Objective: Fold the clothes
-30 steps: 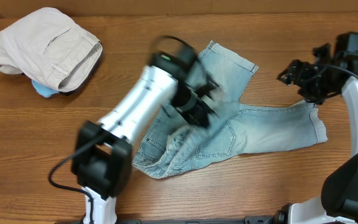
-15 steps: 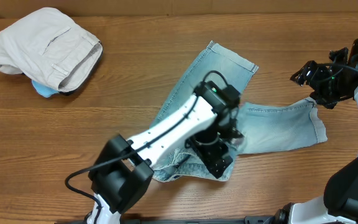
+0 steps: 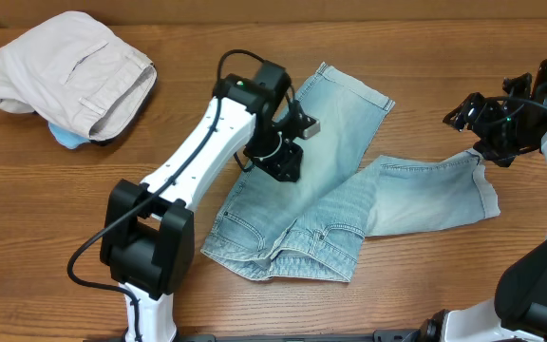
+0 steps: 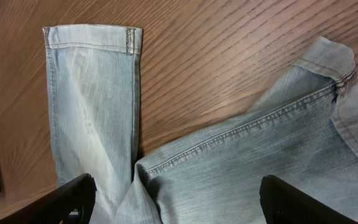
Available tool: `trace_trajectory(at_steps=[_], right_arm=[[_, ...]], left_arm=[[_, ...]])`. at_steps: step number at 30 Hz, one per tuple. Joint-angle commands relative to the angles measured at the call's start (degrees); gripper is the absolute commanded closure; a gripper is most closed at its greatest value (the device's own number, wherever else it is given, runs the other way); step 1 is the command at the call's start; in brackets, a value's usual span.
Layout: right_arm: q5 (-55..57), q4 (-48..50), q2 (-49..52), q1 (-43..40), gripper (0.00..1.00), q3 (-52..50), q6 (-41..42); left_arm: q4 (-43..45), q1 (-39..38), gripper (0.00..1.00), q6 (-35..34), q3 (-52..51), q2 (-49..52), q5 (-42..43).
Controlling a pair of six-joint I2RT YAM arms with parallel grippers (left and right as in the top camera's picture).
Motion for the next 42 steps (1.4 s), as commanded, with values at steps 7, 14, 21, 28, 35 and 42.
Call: trace_trajectory(at_steps=[7,14,21,28,35,42], right_arm=[[-0.3,-1.1,-0.4,0.2,0.12,0.2,0.3],[-0.3,-1.4,-0.4,1.2,0.12,0.2,0.3],[-0.3,-1.7,-0.4,4.2,0.12,0.2,0.3],[-0.2,1.2,-0.3,12.7,0.13,-2.1,-0.6],[9.7,5.8,0.9,21.0,0.14,-11.4,4.6],[8.3,6.8,0.8,20.0,0.14,-14.7,2.8]], left_arm=[[4.7,-0.1,0.96,-8.1,-12.8,1.2,-17.7],[6.5,2.5,0.96,-20.1,-21.7,1.2,-19.6],[9.2,10.7,0.96,-29.3,-27.6,1.3,-27.4],[23.0,22.4,0.96,-24.1,-26.1,3.0,-23.2],[29.0,23.0,0.96,-19.4,-13.0,3.0,-21.6],[21.8,23.1,0.96,-17.5,10.6,3.0,-19.8]])
